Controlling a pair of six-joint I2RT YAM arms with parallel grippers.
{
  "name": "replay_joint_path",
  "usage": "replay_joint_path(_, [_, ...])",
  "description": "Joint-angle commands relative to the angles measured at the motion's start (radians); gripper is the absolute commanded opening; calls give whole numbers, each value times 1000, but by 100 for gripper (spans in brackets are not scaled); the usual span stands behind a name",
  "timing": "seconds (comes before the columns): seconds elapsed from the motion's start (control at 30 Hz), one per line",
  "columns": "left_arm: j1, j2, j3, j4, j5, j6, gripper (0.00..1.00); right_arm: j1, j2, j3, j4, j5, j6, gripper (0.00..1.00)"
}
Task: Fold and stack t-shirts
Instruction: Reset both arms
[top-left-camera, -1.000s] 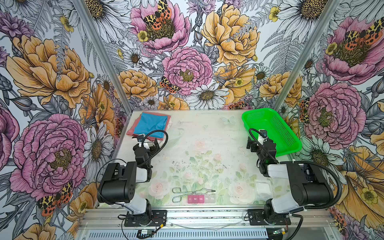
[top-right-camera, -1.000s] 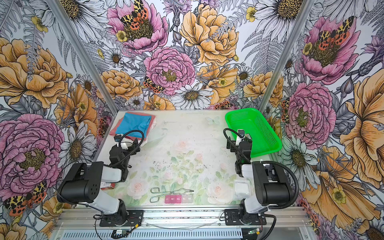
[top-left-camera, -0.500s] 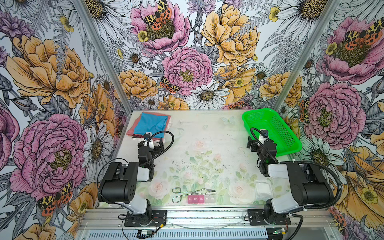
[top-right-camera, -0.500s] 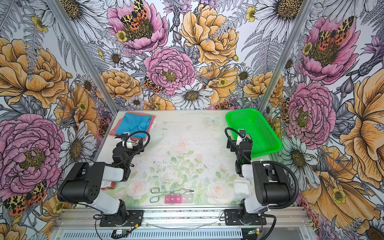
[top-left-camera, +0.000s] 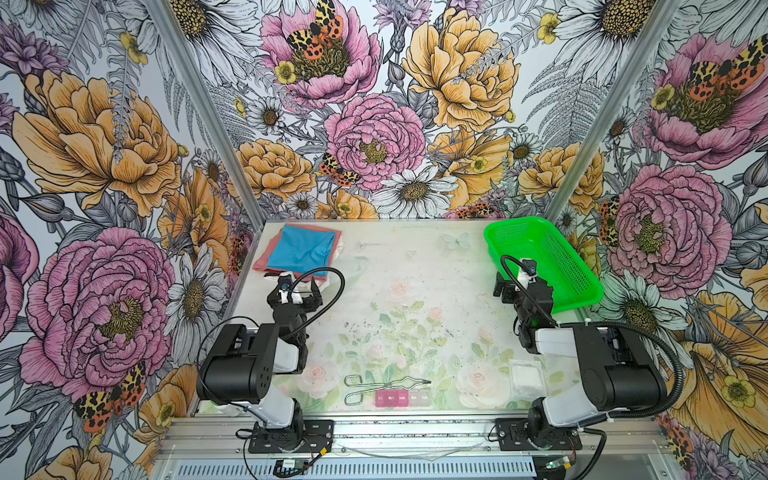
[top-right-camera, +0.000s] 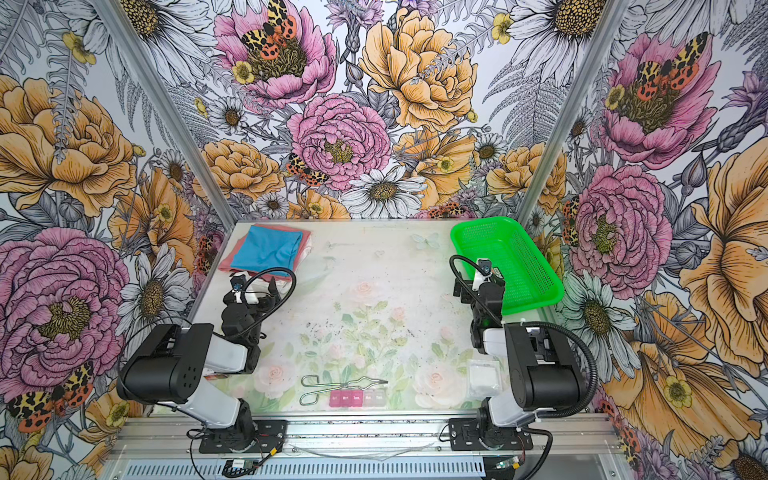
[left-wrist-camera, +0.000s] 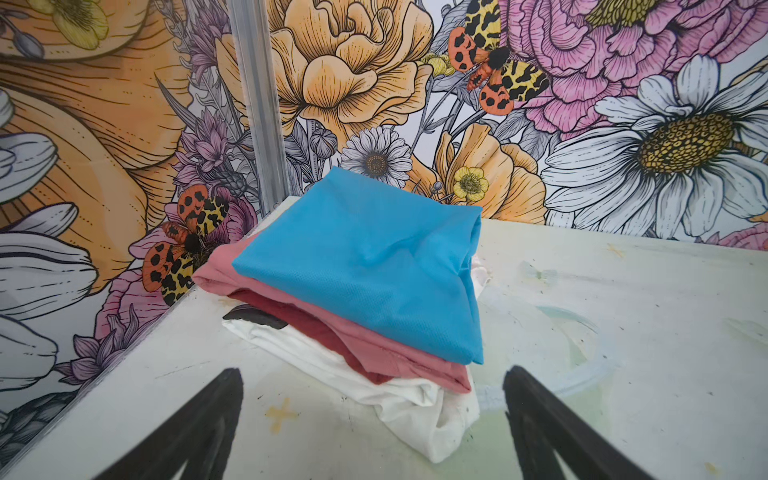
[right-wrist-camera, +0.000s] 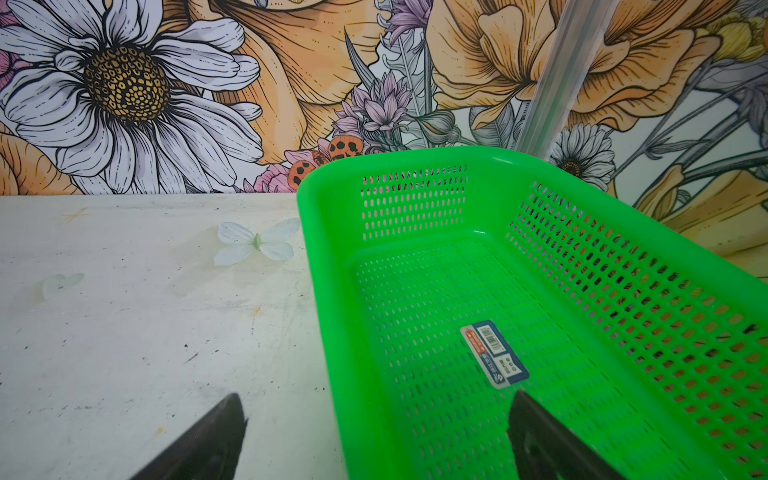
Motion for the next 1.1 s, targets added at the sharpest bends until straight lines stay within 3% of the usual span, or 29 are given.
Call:
replay_joint_path(0.0, [-9,7,-46,111,-48,-11,99,-7,18,-8,10,1,16,99])
replay_joint_path(0.2, [-28,21,-45,137,-30,17,99,-7,18,-7,10,1,15,99])
replay_joint_path(0.6, [-56,18,-59,138,192,137,99,-7,17,-8,11,2,16,100])
replay_joint_path(1.07, [-58,22,-54,138,189,133,99,-5,17,-7,11,3,14,99])
